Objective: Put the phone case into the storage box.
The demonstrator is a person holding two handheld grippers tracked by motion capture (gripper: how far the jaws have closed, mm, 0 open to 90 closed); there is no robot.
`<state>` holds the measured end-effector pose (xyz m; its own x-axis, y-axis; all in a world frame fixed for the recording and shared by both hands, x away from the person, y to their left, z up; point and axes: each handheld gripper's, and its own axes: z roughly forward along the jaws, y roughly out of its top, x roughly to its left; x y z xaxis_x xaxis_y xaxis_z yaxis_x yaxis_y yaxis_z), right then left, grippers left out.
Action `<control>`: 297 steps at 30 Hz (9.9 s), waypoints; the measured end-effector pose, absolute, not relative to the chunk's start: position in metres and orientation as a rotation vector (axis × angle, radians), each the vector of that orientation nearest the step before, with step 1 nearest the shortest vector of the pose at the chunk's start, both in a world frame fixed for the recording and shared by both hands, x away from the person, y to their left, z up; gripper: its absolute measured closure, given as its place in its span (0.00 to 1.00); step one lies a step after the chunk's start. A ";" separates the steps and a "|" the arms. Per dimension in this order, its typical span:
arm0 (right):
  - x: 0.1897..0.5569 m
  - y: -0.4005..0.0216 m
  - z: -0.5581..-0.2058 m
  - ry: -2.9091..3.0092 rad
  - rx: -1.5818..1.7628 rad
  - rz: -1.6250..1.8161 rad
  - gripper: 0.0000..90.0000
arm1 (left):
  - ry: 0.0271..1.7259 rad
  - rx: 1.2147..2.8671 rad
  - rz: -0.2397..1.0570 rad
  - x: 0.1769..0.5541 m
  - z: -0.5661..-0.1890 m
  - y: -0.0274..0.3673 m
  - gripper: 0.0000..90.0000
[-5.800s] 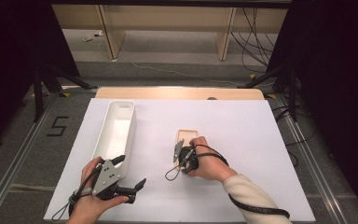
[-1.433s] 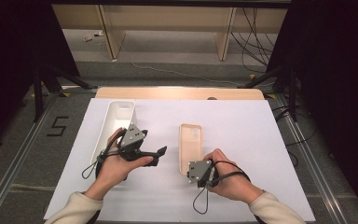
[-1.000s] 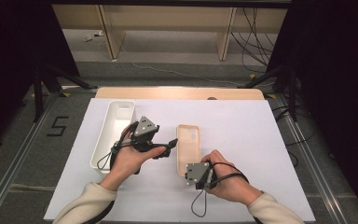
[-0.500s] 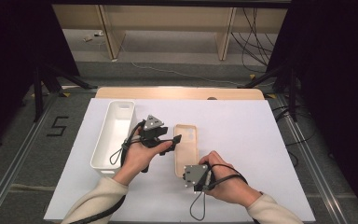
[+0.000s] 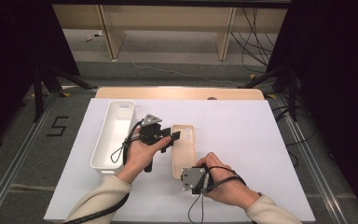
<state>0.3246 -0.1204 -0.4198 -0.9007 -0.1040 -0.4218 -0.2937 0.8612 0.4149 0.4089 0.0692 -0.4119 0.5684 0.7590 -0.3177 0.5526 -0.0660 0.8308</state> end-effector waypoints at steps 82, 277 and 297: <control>0.341 -0.171 -0.430 2.498 0.320 1.131 0.30 | 0.884 1.642 0.439 0.379 -0.375 0.089 0.90; 0.337 -0.245 -0.433 2.322 0.672 1.277 0.24 | 0.855 1.592 0.711 0.392 -0.314 0.218 0.90; 0.337 -0.245 -0.433 2.324 0.671 1.275 0.24 | 0.872 1.597 0.723 0.401 -0.316 0.227 0.90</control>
<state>0.3366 -0.2448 -0.4333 -0.8028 0.5846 -0.1173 0.2153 0.4677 0.8573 0.4008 0.2274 -0.3162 0.5388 0.8425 0.0028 0.1586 -0.1046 0.9818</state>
